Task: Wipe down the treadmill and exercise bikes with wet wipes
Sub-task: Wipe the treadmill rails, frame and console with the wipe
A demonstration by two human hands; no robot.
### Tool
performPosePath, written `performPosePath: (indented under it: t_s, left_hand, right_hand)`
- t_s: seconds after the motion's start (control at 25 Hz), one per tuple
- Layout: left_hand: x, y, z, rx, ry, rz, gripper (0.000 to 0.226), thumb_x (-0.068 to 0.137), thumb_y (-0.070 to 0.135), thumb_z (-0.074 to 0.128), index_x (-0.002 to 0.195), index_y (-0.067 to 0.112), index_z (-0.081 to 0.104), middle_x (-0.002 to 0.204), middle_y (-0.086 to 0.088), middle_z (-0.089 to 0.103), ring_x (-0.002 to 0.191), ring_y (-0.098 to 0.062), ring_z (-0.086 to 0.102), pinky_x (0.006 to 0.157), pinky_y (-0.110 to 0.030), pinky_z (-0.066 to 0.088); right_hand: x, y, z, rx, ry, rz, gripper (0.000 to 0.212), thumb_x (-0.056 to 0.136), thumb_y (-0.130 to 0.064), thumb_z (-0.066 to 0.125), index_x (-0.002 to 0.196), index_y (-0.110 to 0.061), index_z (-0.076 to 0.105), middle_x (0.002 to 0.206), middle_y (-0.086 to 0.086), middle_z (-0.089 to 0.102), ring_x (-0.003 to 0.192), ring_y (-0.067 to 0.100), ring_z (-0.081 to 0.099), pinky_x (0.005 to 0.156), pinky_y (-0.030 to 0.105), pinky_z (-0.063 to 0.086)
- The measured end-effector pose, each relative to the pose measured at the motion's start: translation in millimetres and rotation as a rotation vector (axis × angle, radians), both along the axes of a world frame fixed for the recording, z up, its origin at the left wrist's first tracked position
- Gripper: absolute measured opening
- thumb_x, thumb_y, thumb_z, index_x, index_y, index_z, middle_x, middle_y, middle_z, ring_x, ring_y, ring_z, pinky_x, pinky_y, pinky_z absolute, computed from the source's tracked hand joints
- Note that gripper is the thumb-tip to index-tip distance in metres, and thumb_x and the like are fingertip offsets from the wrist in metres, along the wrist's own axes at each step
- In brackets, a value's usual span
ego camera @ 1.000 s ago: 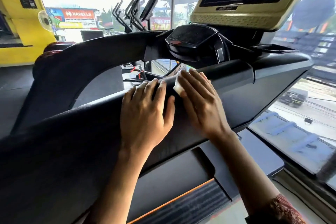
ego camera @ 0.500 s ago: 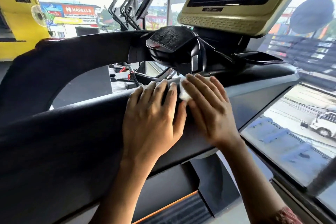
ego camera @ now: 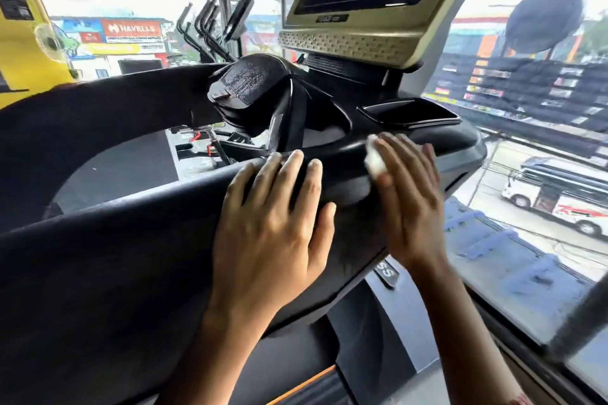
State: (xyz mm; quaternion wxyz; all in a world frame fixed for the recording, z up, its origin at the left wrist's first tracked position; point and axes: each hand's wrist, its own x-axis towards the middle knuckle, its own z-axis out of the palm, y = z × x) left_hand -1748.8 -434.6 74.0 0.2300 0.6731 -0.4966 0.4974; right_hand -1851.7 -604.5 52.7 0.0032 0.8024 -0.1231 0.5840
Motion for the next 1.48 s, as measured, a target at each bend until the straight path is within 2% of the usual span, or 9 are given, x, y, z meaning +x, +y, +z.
performPosePath:
  t_s: [0.12, 0.32, 0.52, 0.76, 0.92, 1.12, 1.24, 1.32, 1.48]
  left_hand:
    - [-16.4, -26.8, -3.3, -0.002, 0.006, 0.014, 0.039, 0.093, 0.028, 0.053, 0.122, 0.005, 0.064, 0.126, -0.016, 0.062, 0.115, -0.033, 0.060, 0.101, -0.049, 0.038]
    - [-44.9, -72.9, -7.5, -0.053, 0.026, 0.083, 0.038, 0.095, 0.027, 0.050, 0.123, 0.006, 0.063, 0.129, -0.015, 0.060, 0.119, -0.032, 0.057, 0.105, -0.048, 0.032]
    - [-62.2, -102.5, -21.9, -0.069, 0.015, 0.133, 0.043, 0.095, 0.026, 0.050, 0.133, 0.006, 0.055, 0.140, -0.016, 0.050, 0.132, -0.031, 0.044, 0.113, -0.046, 0.020]
    - [-71.5, -98.6, -62.9, -0.024, 0.041, 0.255, 0.057, 0.095, 0.027, 0.045, 0.147, 0.010, 0.031, 0.154, -0.010, 0.027, 0.148, -0.020, 0.012, 0.119, -0.038, 0.006]
    - [-68.4, -78.2, -86.2, -0.020, 0.089, 0.369, 0.059, 0.097, 0.036, 0.041, 0.149, 0.017, 0.019, 0.155, -0.009, 0.012, 0.148, -0.017, 0.001, 0.118, -0.040, 0.002]
    - [-60.6, -60.9, -101.7, 0.003, 0.122, 0.403, 0.062, 0.100, 0.044, 0.034, 0.153, 0.019, 0.012, 0.161, -0.004, 0.002, 0.148, -0.021, 0.001, 0.118, -0.041, 0.001]
    - [-58.8, -52.0, -107.1, 0.001, 0.121, 0.424, 0.061, 0.098, 0.041, 0.039, 0.149, 0.017, 0.018, 0.154, -0.012, 0.017, 0.144, -0.026, 0.011, 0.118, -0.041, 0.003]
    - [-57.0, -47.0, -111.1, 0.004, 0.121, 0.415, 0.060, 0.098, 0.040, 0.038, 0.149, 0.017, 0.018, 0.154, -0.013, 0.017, 0.143, -0.027, 0.011, 0.118, -0.040, 0.003]
    - [-48.0, -27.7, -123.0, 0.034, 0.105, 0.369, 0.066, 0.098, 0.040, 0.037, 0.154, 0.021, 0.007, 0.162, 0.002, -0.005, 0.148, -0.017, -0.001, 0.118, -0.040, 0.002]
  right_hand:
    - [-19.2, -38.9, -5.4, 0.199, -0.152, -0.093, 0.043, 0.103, -0.022, 0.029, 0.133, 0.001, 0.051, 0.142, 0.016, 0.047, 0.140, 0.030, 0.031, 0.113, 0.057, 0.022]
    - [-32.0, -48.3, -18.8, -0.073, 0.056, 0.131, 0.042, 0.103, -0.020, 0.030, 0.141, -0.003, 0.039, 0.150, 0.011, 0.032, 0.144, 0.025, 0.023, 0.117, 0.046, 0.014]
    - [-44.7, -106.0, -28.2, 0.377, -0.244, 0.160, 0.045, 0.103, -0.018, 0.026, 0.146, -0.004, 0.027, 0.156, 0.013, 0.021, 0.147, 0.023, 0.010, 0.119, 0.050, 0.012]
    - [-31.0, -67.8, -94.7, -0.121, 0.023, 0.223, 0.054, 0.103, -0.023, 0.033, 0.153, -0.025, 0.011, 0.160, -0.009, 0.001, 0.147, 0.014, 0.009, 0.118, 0.034, 0.005]
    - [-28.6, -65.1, -78.5, 0.155, -0.039, 0.198, 0.046, 0.105, -0.027, 0.021, 0.149, -0.015, 0.020, 0.160, -0.002, -0.008, 0.147, 0.016, -0.005, 0.119, 0.036, -0.002]
    - [-20.5, -51.7, -107.0, -0.173, 0.051, 0.270, 0.046, 0.101, -0.022, 0.040, 0.146, -0.017, 0.034, 0.156, -0.003, 0.019, 0.146, 0.012, 0.012, 0.116, 0.033, 0.014]
    - [-21.1, -62.0, -98.1, 0.052, -0.043, 0.165, 0.049, 0.104, -0.025, 0.026, 0.152, -0.022, 0.016, 0.160, -0.002, 0.003, 0.147, 0.014, 0.000, 0.119, 0.035, 0.002]
    - [-14.0, -40.9, -81.7, 0.183, -0.070, 0.213, 0.045, 0.104, -0.024, 0.025, 0.148, -0.015, 0.024, 0.160, 0.002, 0.005, 0.148, 0.016, -0.001, 0.118, 0.036, 0.002]
    - [-3.9, -15.2, -120.0, -0.157, 0.067, 0.322, 0.044, 0.098, -0.018, 0.046, 0.141, -0.015, 0.039, 0.152, 0.000, 0.033, 0.145, 0.015, 0.019, 0.113, 0.032, 0.019]
